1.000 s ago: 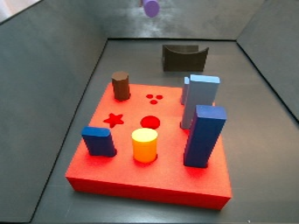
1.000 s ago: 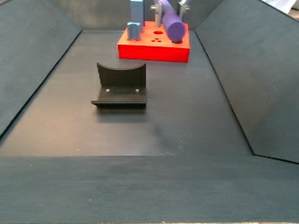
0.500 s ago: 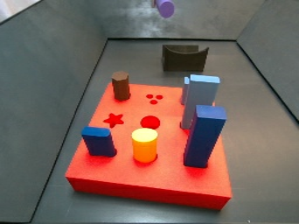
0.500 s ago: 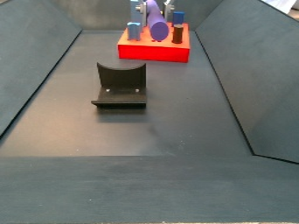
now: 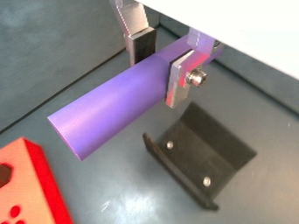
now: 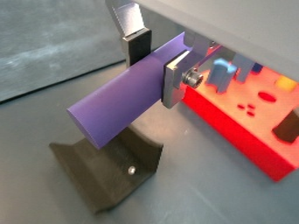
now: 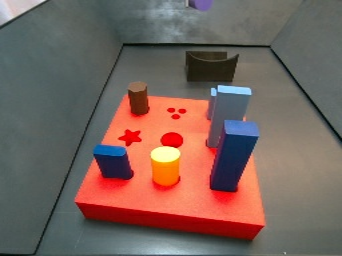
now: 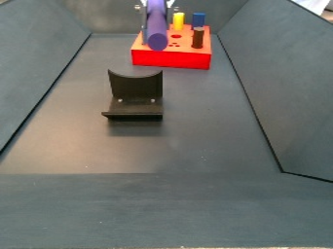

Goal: Pick up the round object. Move up. Place the round object on the fixture. Regrasp the round object. Move to above the board. Insert the round object.
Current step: Place the round object on the fixture.

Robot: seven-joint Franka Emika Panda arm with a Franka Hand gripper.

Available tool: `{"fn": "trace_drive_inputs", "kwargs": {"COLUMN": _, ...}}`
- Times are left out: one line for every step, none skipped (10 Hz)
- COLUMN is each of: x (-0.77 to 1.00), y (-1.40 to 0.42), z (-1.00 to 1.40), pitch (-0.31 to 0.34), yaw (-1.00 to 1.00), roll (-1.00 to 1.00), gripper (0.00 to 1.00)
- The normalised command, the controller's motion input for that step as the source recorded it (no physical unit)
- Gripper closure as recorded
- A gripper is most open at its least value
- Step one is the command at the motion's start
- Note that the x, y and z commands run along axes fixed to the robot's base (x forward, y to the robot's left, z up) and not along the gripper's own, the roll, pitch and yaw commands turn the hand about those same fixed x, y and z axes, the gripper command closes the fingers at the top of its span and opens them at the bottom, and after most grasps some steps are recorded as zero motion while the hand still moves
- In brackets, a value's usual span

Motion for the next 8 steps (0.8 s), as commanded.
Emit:
{"fn": "trace_drive_inputs", "kwargs": {"x": 0.75, "y": 0.05, "z": -0.01, "pitch": 0.015, "yaw": -0.17, "roll": -1.00, "gripper": 1.00}}
{"fn": "trace_drive_inputs", "kwargs": {"x": 0.65, "y": 0.05, "z": -0.01, "pitch": 0.020, "yaw": -0.16, "roll": -1.00, "gripper": 1.00}}
{"fn": "trace_drive_inputs", "kwargs": {"x": 0.59, "y": 0.05, "z": -0.02, "pitch": 0.023, "yaw": -0.16, "roll": -1.00, "gripper": 1.00}}
{"fn": "trace_drive_inputs", "kwargs": {"x": 0.49, "y": 0.05, "z": -0.02, "pitch": 0.029, "yaw": -0.16, "roll": -1.00, "gripper": 1.00}}
{"fn": "trace_drive_inputs", "kwargs": {"x": 0.41, "y": 0.05, "z": -0.02, "pitch": 0.030, "yaw": -0.16, "roll": -0.99, "gripper": 1.00}}
{"fn": "trace_drive_inputs", "kwargs": {"x": 0.30, "y": 0.05, "z": -0.02, "pitch": 0.025, "yaw": -0.13, "roll": -0.77, "gripper": 1.00}}
{"fn": "trace_drive_inputs", "kwargs": {"x": 0.25, "y": 0.05, "z": -0.02, "pitch": 0.022, "yaw": -0.12, "roll": -0.66, "gripper": 1.00}}
{"fn": "trace_drive_inputs", "kwargs": {"x": 0.15, "y": 0.05, "z": -0.02, "pitch": 0.023, "yaw": -0.10, "roll": -0.43, "gripper": 1.00}}
